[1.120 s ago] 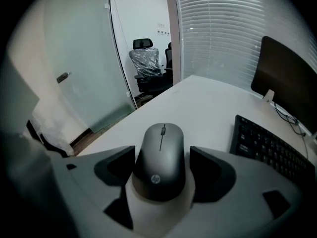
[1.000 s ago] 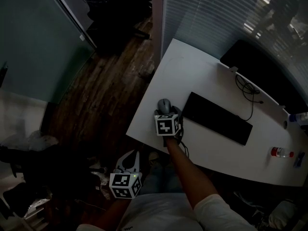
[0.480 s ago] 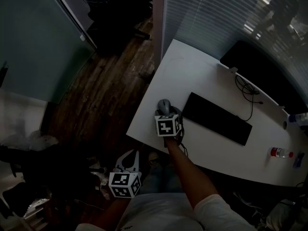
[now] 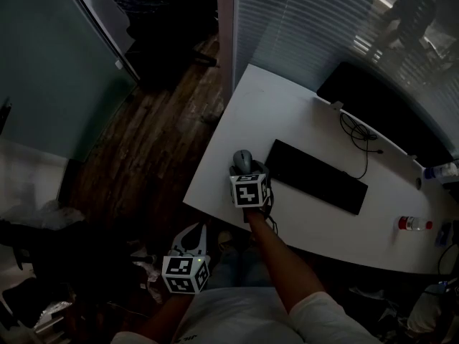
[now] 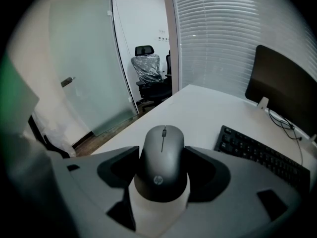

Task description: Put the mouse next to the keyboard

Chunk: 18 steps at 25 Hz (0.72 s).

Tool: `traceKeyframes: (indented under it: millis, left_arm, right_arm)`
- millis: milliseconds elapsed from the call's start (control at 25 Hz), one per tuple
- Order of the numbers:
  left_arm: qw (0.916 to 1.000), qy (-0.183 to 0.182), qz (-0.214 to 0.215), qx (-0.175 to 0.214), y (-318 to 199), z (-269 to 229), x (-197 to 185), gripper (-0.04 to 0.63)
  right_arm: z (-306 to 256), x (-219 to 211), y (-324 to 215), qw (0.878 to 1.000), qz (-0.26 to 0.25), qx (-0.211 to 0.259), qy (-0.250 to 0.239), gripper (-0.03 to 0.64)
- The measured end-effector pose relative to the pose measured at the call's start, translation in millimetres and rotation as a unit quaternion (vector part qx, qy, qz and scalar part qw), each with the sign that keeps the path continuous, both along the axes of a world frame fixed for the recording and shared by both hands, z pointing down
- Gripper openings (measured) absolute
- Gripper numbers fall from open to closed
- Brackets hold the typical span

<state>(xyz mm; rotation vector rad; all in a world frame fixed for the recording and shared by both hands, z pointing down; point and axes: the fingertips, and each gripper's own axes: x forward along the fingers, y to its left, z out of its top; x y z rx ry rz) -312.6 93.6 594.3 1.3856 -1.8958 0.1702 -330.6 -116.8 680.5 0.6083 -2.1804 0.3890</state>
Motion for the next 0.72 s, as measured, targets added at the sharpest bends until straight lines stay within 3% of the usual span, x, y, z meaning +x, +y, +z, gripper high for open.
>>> traceKeyframes:
  millis: [280,440,720]
  left_arm:
    - [0.9995,-0.006,0.028,0.016,-18.4,-11.5,17.3,0.005]
    - [0.9983,-0.012,0.052,0.024,-29.6,-22.5,33.5,0.005]
    - [0.9930,-0.020,0.109,0.040,-58.7,-34.1,67.4,0.005]
  right_arm:
    - [-22.1,45.5,-1.5,1.000,0.024,0.003,-0.010,0.293]
    - [-34.9,82.6,-9.4,0.997,0.066,-0.002,-0.024,0.293]
    - [-48.0,172.7,-43.9,0.991,0.133,0.029,-0.016,0.294]
